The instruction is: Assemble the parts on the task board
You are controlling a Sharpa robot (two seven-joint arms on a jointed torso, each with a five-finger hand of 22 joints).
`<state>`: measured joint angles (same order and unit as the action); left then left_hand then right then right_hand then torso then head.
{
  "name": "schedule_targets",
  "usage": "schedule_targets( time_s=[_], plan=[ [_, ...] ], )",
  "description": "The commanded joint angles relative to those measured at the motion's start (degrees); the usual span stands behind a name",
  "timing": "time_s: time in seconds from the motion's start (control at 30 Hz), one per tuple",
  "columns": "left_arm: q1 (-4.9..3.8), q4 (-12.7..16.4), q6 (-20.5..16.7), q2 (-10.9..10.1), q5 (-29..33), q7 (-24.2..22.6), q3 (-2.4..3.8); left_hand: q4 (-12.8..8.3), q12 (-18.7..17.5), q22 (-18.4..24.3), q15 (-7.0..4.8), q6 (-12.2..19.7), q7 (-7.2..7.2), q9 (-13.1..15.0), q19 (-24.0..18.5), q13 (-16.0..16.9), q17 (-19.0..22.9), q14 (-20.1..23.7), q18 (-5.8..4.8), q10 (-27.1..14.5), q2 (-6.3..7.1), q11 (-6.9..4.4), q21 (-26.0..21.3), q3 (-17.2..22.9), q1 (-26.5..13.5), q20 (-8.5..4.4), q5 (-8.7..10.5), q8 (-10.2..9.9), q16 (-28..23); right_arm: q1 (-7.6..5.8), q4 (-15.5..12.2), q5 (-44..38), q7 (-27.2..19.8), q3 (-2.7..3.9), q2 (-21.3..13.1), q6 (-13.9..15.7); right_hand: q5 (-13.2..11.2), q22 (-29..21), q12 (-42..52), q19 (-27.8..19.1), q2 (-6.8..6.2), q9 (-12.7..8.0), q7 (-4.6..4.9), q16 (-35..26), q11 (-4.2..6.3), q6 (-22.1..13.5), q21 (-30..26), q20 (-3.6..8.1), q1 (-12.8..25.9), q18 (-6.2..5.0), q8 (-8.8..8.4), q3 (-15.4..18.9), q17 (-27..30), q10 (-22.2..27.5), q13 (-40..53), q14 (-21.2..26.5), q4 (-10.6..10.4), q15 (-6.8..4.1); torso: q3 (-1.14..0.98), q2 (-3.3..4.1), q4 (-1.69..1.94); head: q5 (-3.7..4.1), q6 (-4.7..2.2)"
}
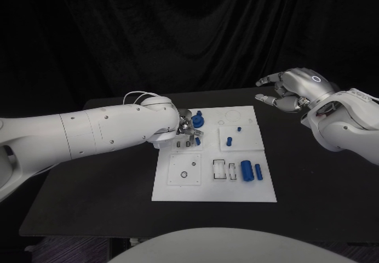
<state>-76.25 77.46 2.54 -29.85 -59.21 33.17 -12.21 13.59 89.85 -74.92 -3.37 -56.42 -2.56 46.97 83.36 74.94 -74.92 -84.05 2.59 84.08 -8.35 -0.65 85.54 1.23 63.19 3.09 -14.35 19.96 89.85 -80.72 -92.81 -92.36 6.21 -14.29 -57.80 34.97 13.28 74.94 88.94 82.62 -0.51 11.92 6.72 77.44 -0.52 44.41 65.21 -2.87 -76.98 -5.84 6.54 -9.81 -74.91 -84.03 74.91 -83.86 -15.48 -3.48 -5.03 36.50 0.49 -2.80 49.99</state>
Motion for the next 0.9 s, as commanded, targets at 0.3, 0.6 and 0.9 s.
schedule_targets(
  time_s=[0.3, 0.6, 0.9],
  plan=[
    [0.59, -0.7, 0.8, 0.8, 0.5, -1.3, 0.05, 0.2, 0.1, -7.3, -0.33, -0.5, -0.06, 0.1, -0.4, 15.1, -15.1, -5.9, -0.23, 5.9, 0.11, -0.54, -0.5, 0.3, 0.0, -0.25, 0.1, -0.5, 0.1, 0.15, -0.1, 0.9, 0.4, 0.05, 0.1, -0.4, 0.3, 6.1, -0.3, -0.1, 0.41, -0.1, 0.03, -0.3, -0.35, 0.4, -0.3, -0.12, -0.4, 0.93, 0.32, -0.2, -2.2, -4.4, 13.6, -3.4, 0.0, 0.33, -0.02, -0.02, -0.03, 0.05, 0.01],
    [0.81, -1.3, 1.1, 1.2, 0.5, -1.5, 0.05, -0.1, 0.1, -6.9, -0.38, -0.5, -0.07, 0.2, -0.7, 15.1, -15.1, -5.9, -0.13, 5.9, 0.19, -0.57, -0.8, 0.9, 0.4, -0.3, -0.42, -1.2, 0.1, 0.16, -0.3, 0.9, 0.4, 0.05, -0.1, -0.5, 0.3, 6.1, -0.3, -0.1, 0.41, -0.1, 0.03, -0.3, -0.35, 0.4, -0.3, -0.12, -0.4, 0.93, 0.32, -0.2, -2.2, -4.4, 13.6, -3.4, 0.0, 0.33, -0.02, 0.02, -0.09, 0.13, 0.01],
    [1.02, -1.8, 1.9, 1.4, 0.5, -1.5, 0.05, -0.8, 0.1, -6.8, -0.42, -0.5, -0.06, 0.3, -0.9, 15.1, -15.1, -5.9, -0.06, 5.9, 0.51, -0.6, -1.0, 1.6, 1.1, -0.34, -1.13, -1.9, 0.1, 0.16, -0.3, 0.9, 0.5, 0.05, -0.1, -0.8, 0.4, 6.1, -0.4, -0.2, 0.41, -0.1, 0.06, -0.4, -0.37, 0.5, -0.5, -0.13, -0.4, 0.9, 0.33, -0.2, -2.1, -4.4, 13.6, -3.4, 0.0, 0.34, -0.01, 0.0, 0.01, 0.21, 0.01]
  ],
)
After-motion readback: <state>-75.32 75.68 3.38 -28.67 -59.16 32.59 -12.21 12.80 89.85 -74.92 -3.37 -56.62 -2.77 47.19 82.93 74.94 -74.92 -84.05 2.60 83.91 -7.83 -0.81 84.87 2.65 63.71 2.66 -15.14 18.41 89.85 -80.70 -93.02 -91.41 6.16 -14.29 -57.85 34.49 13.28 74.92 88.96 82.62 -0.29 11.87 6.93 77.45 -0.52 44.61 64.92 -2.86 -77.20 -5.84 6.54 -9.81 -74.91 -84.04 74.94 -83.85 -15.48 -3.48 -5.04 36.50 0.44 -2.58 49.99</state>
